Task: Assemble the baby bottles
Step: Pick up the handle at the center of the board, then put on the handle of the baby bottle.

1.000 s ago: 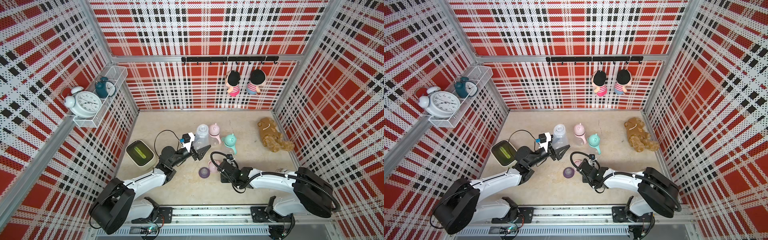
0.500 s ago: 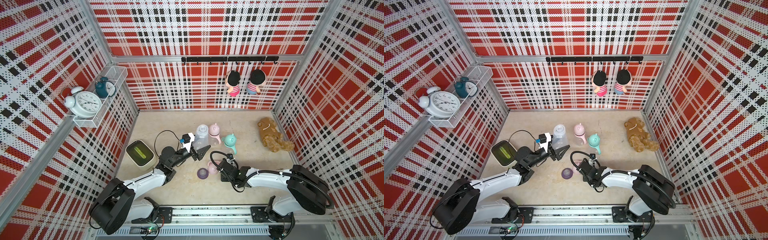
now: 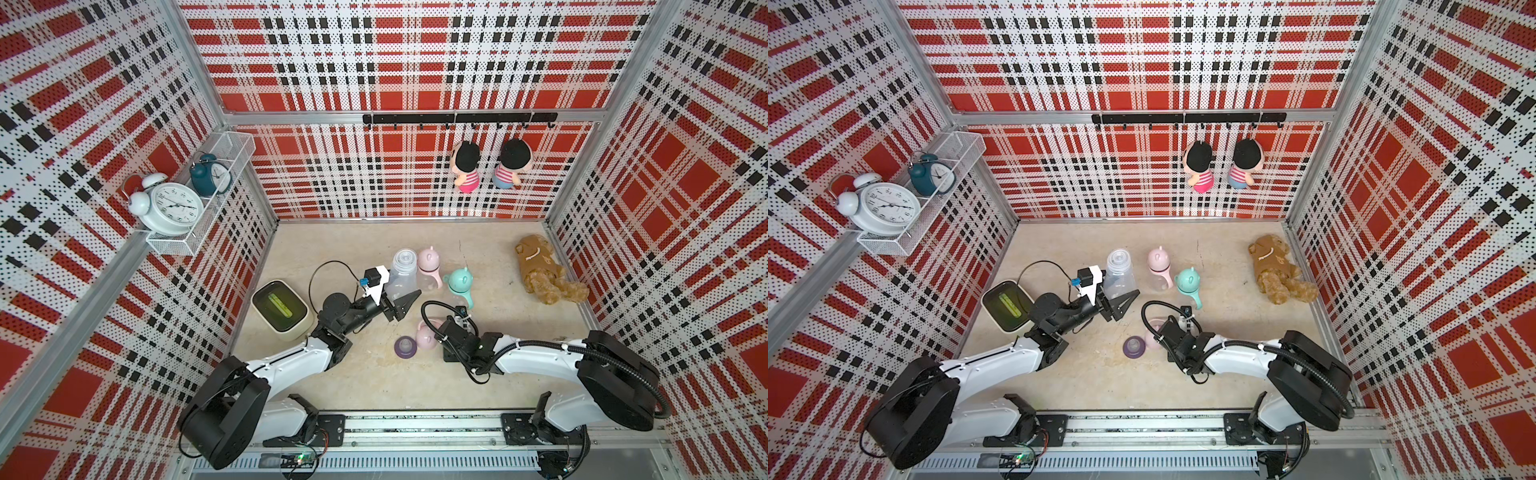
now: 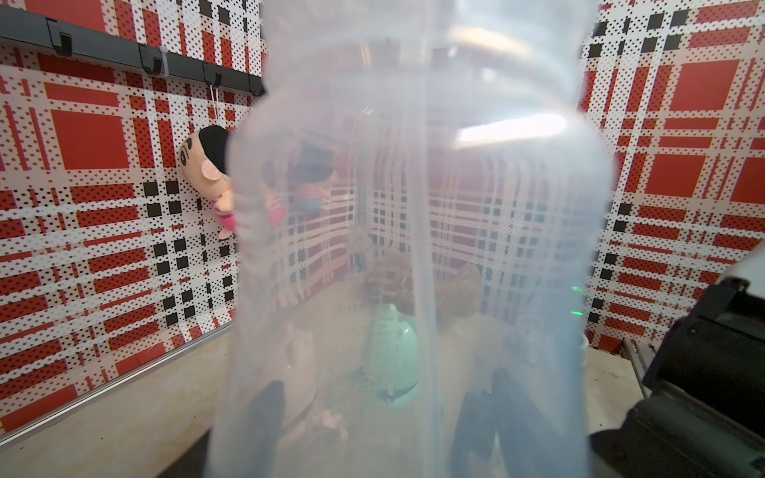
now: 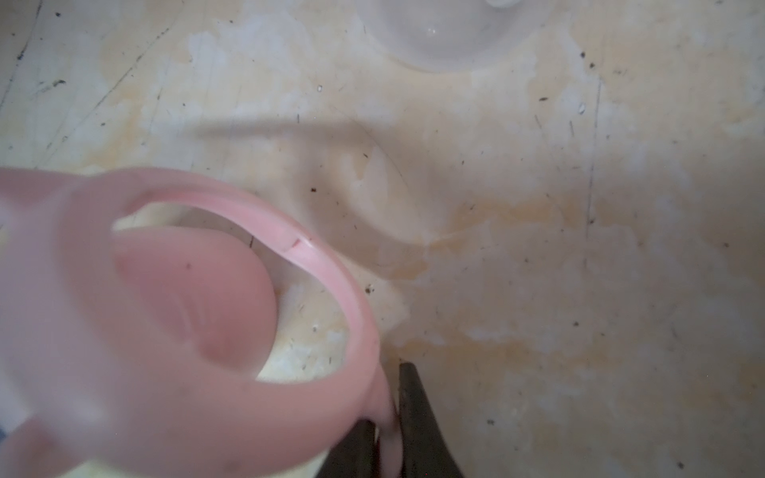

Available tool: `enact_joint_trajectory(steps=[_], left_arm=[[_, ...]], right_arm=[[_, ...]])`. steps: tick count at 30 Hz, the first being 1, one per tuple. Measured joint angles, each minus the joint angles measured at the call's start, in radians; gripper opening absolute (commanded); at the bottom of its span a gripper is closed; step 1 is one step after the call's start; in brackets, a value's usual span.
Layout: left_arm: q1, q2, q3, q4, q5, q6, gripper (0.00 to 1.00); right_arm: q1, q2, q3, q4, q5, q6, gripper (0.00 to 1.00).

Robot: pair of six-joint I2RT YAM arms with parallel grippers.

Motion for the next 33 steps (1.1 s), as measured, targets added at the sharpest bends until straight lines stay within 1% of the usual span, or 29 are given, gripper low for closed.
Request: enact_joint_trajectory(steps=[13,18,23,29,33], left_arm=[[0.001,-0.008,0.000,0.000,-0.001,0.000,0.00],[0.006,-0.003,0.000,0.000,0.000,-0.004,0.00],[0.011,0.020,0.000,-0.005,0.008,-0.026,0.00],[0.008,0.022,0.000,-0.007,0.011,-0.039,0.00],[0.007,0.023,0.000,-0.007,0.011,-0.044,0.00]], right_arm=[[0.000,-0.031,0.035,-0.123,0.045,-0.036,0.00],[0.000,-0.119,0.072,-0.230,0.083,-0.036,0.00],[0.000,-0.203,0.216,-0.353,0.174,-0.050,0.00],[0.000,-0.209,0.440,-0.487,0.327,-0.119,0.00],[0.000,-0.209,0.581,-0.547,0.441,-0.196,0.00]])
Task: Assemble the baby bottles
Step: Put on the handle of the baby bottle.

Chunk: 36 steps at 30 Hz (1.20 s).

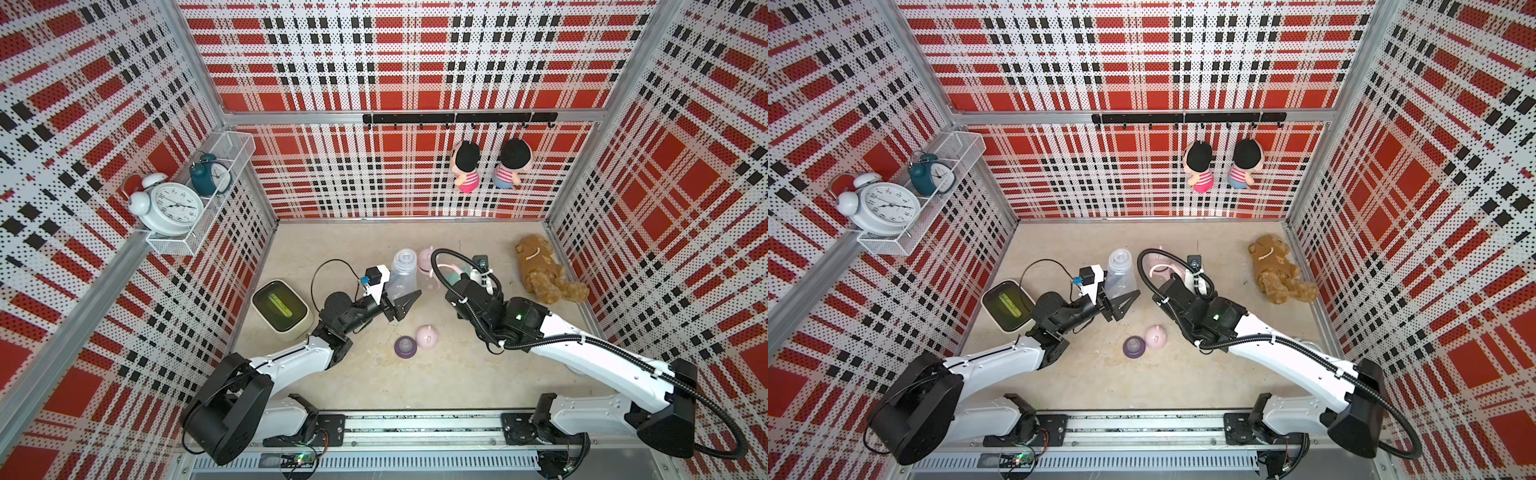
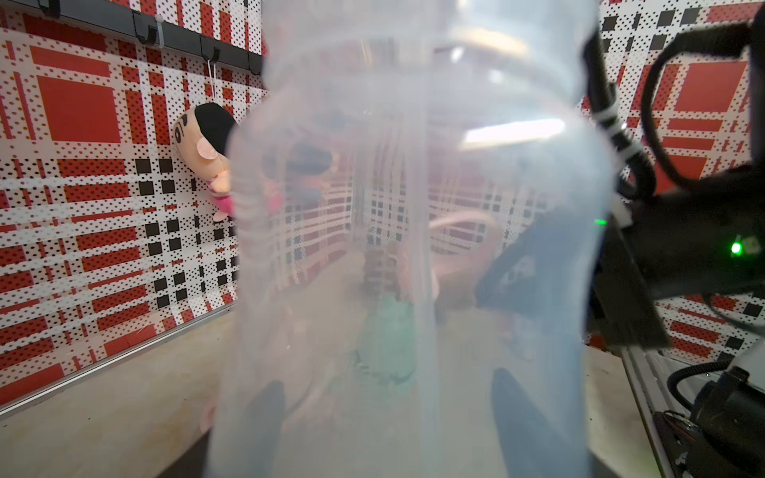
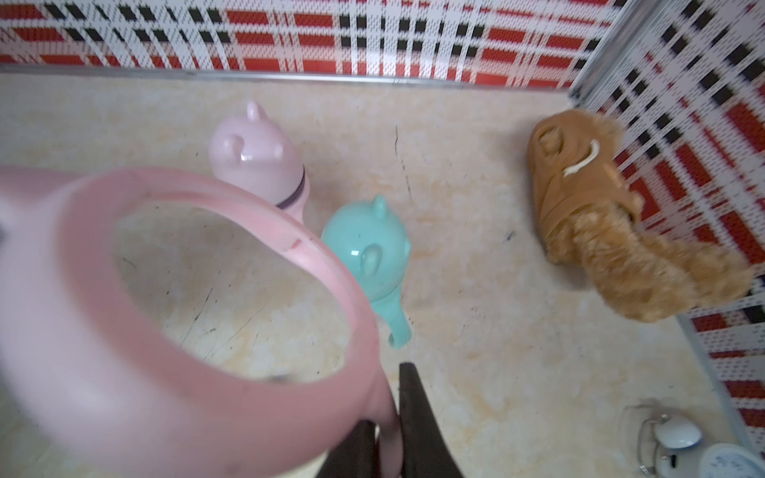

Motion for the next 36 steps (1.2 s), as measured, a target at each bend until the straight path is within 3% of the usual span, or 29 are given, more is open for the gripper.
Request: enact_joint_trajectory(steps=[6,14,24,36], left_arm=[[-0.008,0.015,0.003,-0.001,0.000,-0.002,0.00],[-0.050,0.031,0.068,-0.059,-0.035,-0.003,0.00],[-0.084,0.051,0.167,-0.166,-0.080,-0.011,0.00],[-0.084,0.065,0.200,-0.233,-0.105,-0.011,0.00]], right_arm=[[0.000,0.002,0.162,0.005,0.143,-0.173,0.00],[0.059,0.062,0.214,0.249,0.307,-0.507,0.00],[0.142,0.142,0.105,0.748,0.475,-0.992,0.00],[0.196,0.208,-0.011,1.264,0.548,-1.450,0.00]])
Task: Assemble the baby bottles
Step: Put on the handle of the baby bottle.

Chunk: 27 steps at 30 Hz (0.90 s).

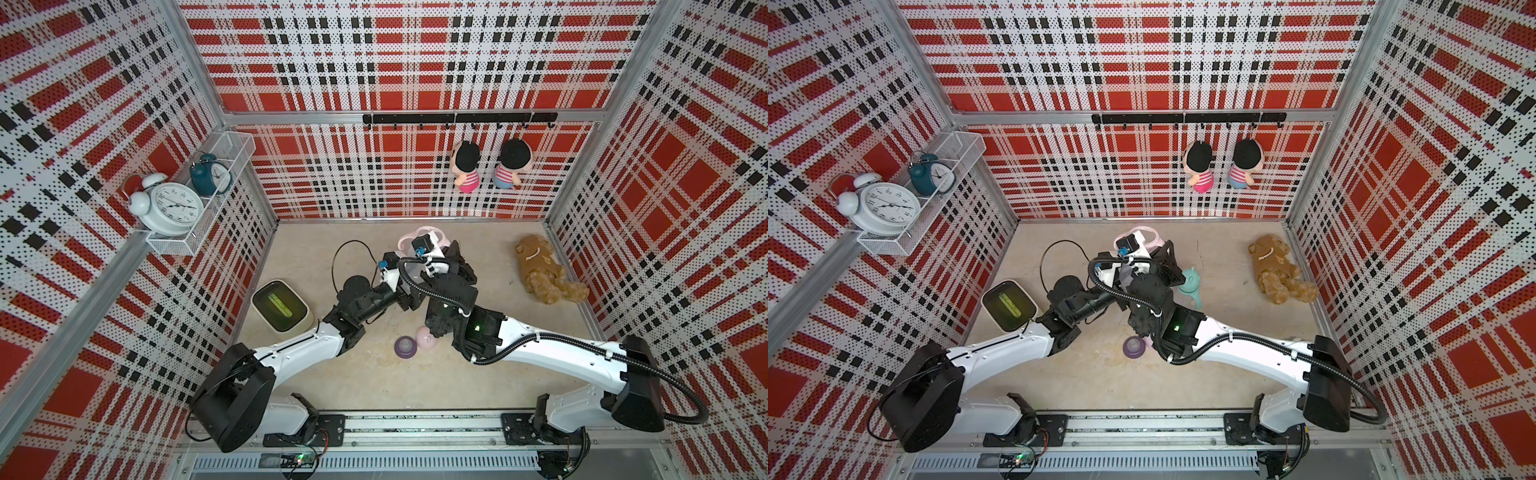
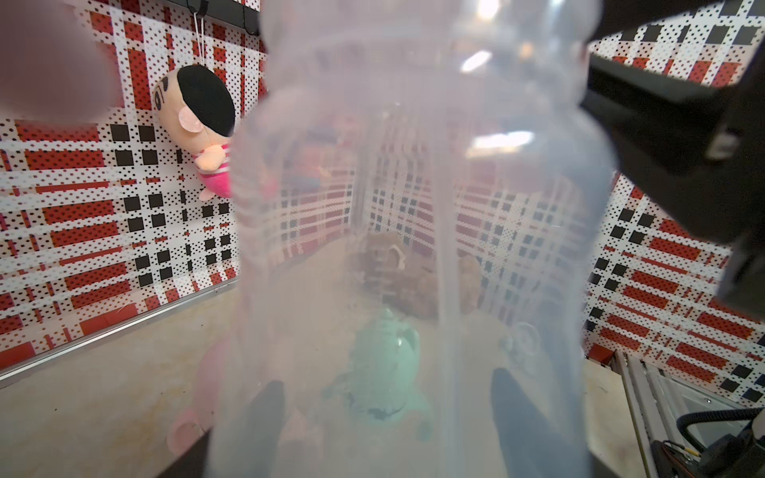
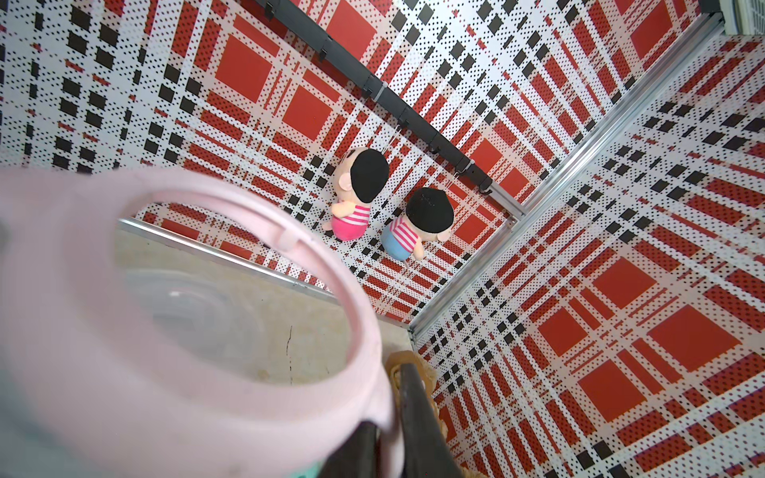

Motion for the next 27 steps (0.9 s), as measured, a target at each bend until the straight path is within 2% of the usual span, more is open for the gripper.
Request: enact_joint_trajectory(steps=[8,21,27], left_arm=[[-0.002,0.000,0.000,0.000,-0.003,0.006,0.00],[-0.004,-0.019,-0.042,0.056,-0.012,0.017,0.00],[-0.004,-0.019,-0.042,0.063,-0.018,0.028,0.00]], right_arm=[[0.014,0.022,0.000,0.065,0.002,-0.074,0.00],[0.014,-0.002,0.055,-0.398,-0.075,0.256,0.00],[0.019,-0.010,0.064,-0.517,-0.112,0.336,0.00]])
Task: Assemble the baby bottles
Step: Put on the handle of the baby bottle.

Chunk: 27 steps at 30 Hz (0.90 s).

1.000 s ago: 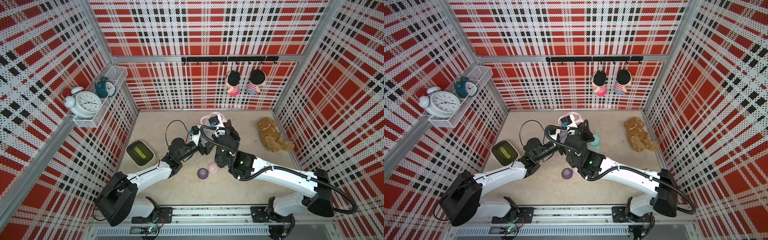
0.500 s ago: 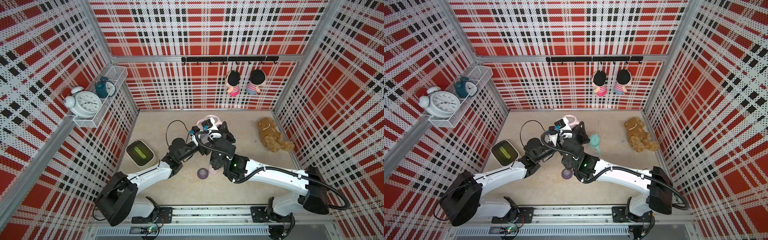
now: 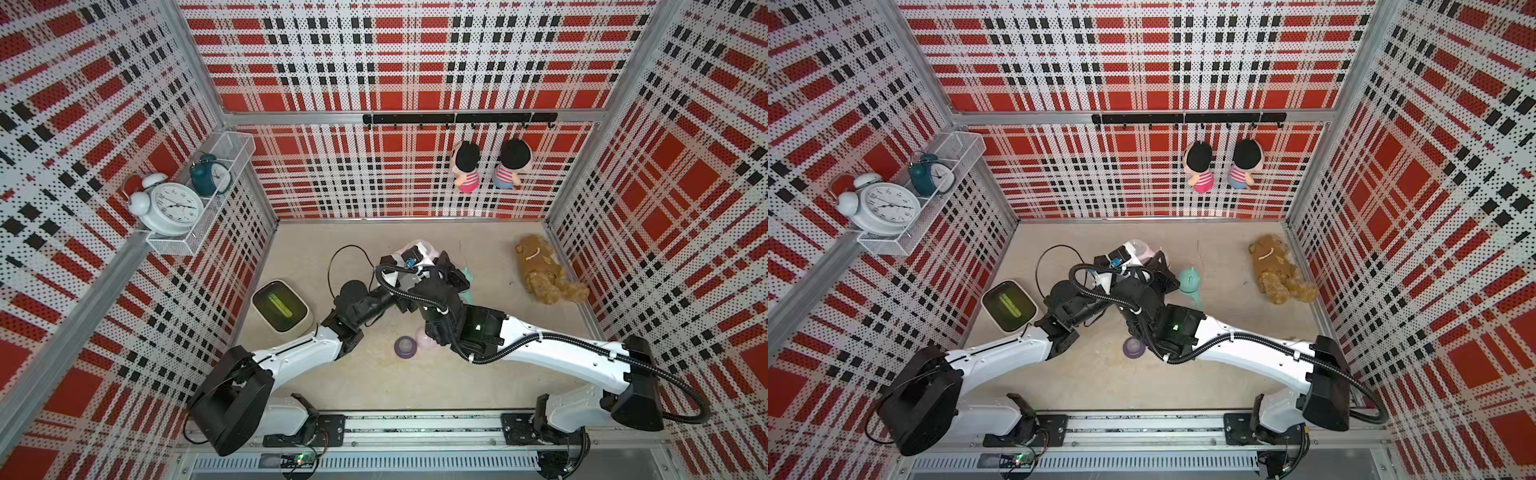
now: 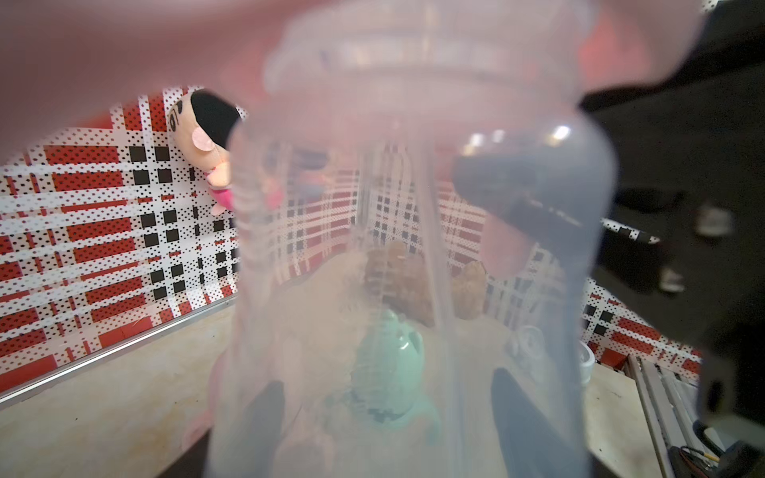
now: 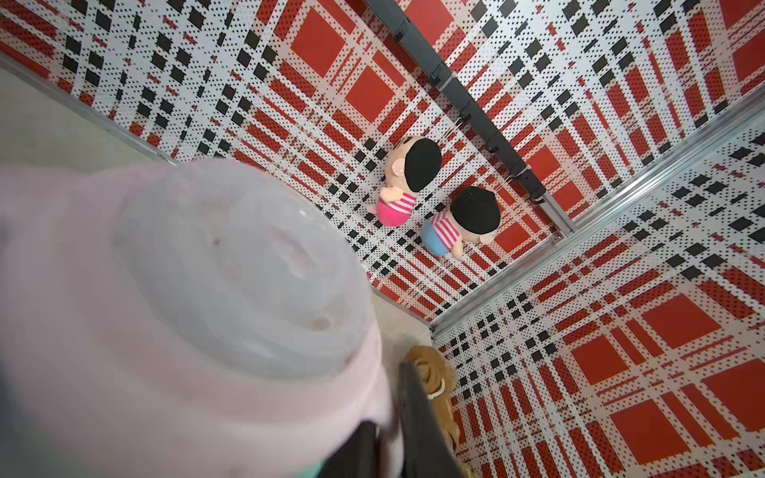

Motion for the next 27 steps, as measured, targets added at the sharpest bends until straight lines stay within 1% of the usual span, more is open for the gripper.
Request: enact_joint_trajectory(steps=[3,4,5,7,8,10,11,12,14,17,19,23,27], left_arm=[[0.000,0.000,-0.001,0.005,0.000,0.004,0.00],[0.000,0.000,-0.002,0.006,0.000,0.005,0.00],[0.000,0.000,-0.005,0.009,0.001,0.007,0.00],[0.000,0.000,-0.011,0.013,0.003,0.010,0.00],[-0.001,0.000,-0.016,0.015,0.002,0.011,0.00],[0.000,0.000,-0.024,0.021,0.002,0.014,0.00],[0.003,0.000,-0.030,0.027,0.003,0.015,0.00],[0.008,0.000,-0.035,0.033,0.005,0.015,0.00],[0.021,0.000,-0.046,0.047,0.011,0.015,0.00],[0.048,-0.001,-0.066,0.076,0.030,0.014,0.00],[0.062,-0.008,-0.085,0.092,0.037,0.015,0.00],[0.086,-0.037,-0.128,0.130,0.045,0.015,0.00],[0.103,-0.059,-0.153,0.156,0.061,0.014,0.00]], right_arm=[[0.005,-0.007,-0.001,-0.021,-0.005,0.018,0.00],[0.006,-0.011,-0.001,-0.031,-0.008,0.026,0.01],[0.007,-0.016,-0.001,-0.048,-0.015,0.040,0.07],[0.008,-0.028,-0.001,-0.088,-0.035,0.077,0.21],[0.008,-0.037,0.000,-0.116,-0.059,0.104,0.32],[0.012,-0.056,0.002,-0.179,-0.113,0.141,0.56],[0.015,-0.066,0.005,-0.207,-0.145,0.164,0.66],[0.015,-0.077,0.013,-0.247,-0.182,0.193,0.74],[0.014,-0.095,0.044,-0.321,-0.244,0.237,0.84],[0.007,-0.121,0.102,-0.407,-0.344,0.318,0.92],[0.001,-0.151,0.105,-0.442,-0.400,0.364,0.96],[-0.043,-0.234,0.070,-0.512,-0.539,0.461,0.97],[-0.097,-0.303,-0.001,-0.554,-0.636,0.532,0.97]])
